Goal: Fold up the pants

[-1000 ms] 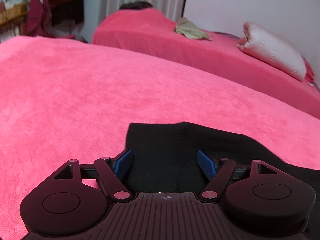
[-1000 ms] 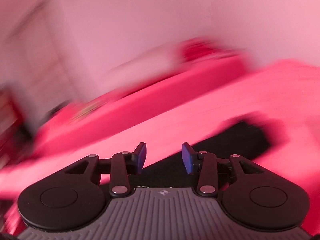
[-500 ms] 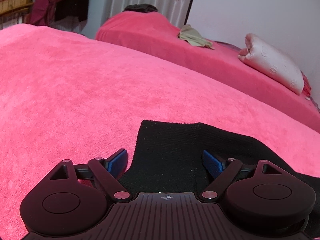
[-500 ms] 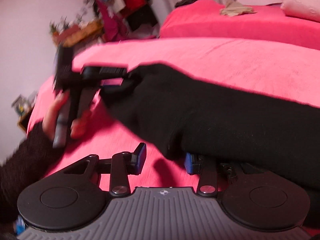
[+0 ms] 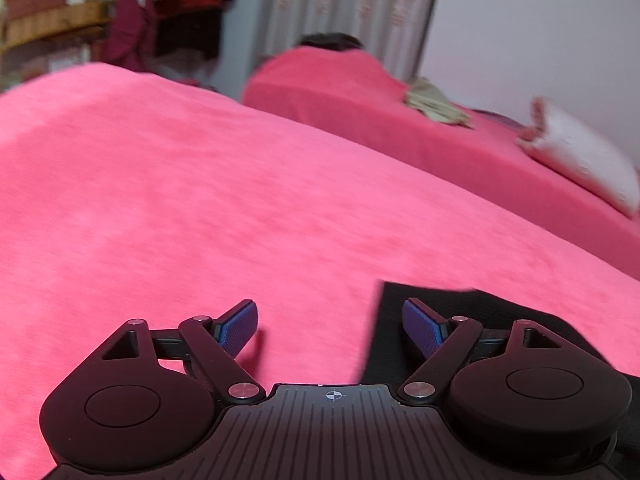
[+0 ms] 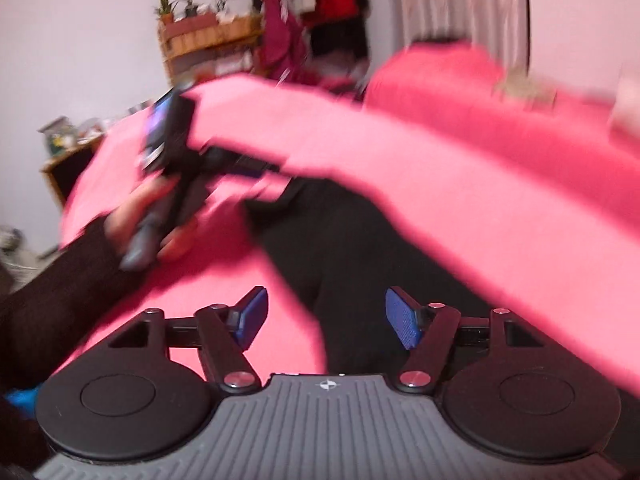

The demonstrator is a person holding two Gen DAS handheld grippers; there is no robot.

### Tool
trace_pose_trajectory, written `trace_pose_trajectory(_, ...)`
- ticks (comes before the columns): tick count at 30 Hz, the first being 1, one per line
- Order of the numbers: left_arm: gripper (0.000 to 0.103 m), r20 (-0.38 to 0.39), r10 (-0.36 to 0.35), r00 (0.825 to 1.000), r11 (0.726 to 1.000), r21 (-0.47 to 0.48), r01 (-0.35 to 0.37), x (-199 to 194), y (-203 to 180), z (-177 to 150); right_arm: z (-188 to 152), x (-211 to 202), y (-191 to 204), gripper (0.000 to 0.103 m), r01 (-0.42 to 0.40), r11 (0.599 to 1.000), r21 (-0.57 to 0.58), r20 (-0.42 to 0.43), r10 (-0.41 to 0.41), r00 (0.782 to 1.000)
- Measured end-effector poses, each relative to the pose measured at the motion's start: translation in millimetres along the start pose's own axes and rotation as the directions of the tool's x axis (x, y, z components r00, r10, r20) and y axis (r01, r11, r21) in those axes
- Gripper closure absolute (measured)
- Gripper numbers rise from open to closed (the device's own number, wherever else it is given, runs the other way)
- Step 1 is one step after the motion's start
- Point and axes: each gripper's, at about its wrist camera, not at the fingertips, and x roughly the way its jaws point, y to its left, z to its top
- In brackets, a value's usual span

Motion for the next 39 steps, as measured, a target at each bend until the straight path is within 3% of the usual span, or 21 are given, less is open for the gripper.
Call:
trace_pose_trajectory(4,0.0,0.024,0.017,1.0,0.999,-0.03,-0.016,-6,16,6,39,75,5,0.031,0.042,0.997,-0.058,0.009,-0.042,0.999)
trace_pose_trajectory(10,0.0,0.035,0.015,0.999,0.997,-0.076,-0.012,-7,31,9,65,192,27,0.035,0.067,0.984,-0.166,-0.1,-0.084,0.991)
trace_pose_trajectory(12,0.0,0.043,0.018,0.999,0.996,-0.09,-0.014,-9,35,11,61,211,35,0.071,0.069,0.981,-0.183,-0.152,-0.098,0.983)
trace_pose_trajectory(13,0.0,0.044,0.015,0.999,0.995,-0.101,-0.01,-10,37,12,56,208,37,0.095,0.085,0.976,-0.202,-0.147,-0.116,0.982)
trace_pose_trajectory(15,0.0,0.048,0.004,0.999,0.993,-0.118,0.002,-12,39,13,52,187,43,0.096,0.045,0.974,-0.221,-0.106,-0.07,0.992)
trace_pose_trajectory(17,0.0,0.059,0.004,0.998,0.992,-0.125,0.003,-16,39,14,53,145,43,0.096,-0.081,0.978,-0.191,-0.07,0.069,0.995)
trace_pose_trajectory(20,0.0,0.073,0.01,0.997,0.991,-0.131,0.0,-19,40,15,49,74,49,0.096,-0.248,0.947,-0.205,-0.035,0.246,0.969)
trace_pose_trajectory(24,0.0,0.06,0.014,0.998,0.991,-0.136,-0.006,-15,40,15,51,44,59,0.096,-0.312,0.915,-0.254,-0.072,0.304,0.95)
trace_pose_trajectory(28,0.0,0.062,0.03,0.998,0.989,-0.145,-0.021,-15,41,15,71,92,62,0.096,-0.257,0.926,-0.276,-0.101,0.238,0.966)
trace_pose_trajectory(30,0.0,0.073,0.047,0.996,0.988,-0.151,-0.035,-17,43,15,82,126,53,0.096,-0.144,0.946,-0.29,-0.067,0.13,0.989)
trace_pose_trajectory(31,0.0,0.076,0.04,0.996,0.988,-0.155,-0.028,-17,43,15,88,143,43,0.096,-0.11,0.965,-0.24,-0.067,0.097,0.993)
trace_pose_trajectory(34,0.0,0.079,-0.017,0.997,0.99,-0.141,0.028,-19,39,14,95,192,23,0.095,-0.017,0.991,-0.129,-0.073,0.008,0.997)
trace_pose_trajectory(36,0.0,0.089,-0.027,0.996,0.995,-0.098,0.035,-20,29,14,87,219,21,0.095,0.024,0.992,-0.124,-0.162,-0.044,0.986)
trace_pose_trajectory(37,0.0,0.096,-0.029,0.995,0.997,-0.072,0.036,-21,23,13,84,224,20,0.093,0.023,0.993,-0.116,-0.198,-0.046,0.979)
trace_pose_trajectory(39,0.0,0.107,-0.047,0.993,0.998,-0.029,0.05,-24,12,12,81,213,16,0.088,0.024,0.997,-0.074,-0.166,-0.036,0.985)
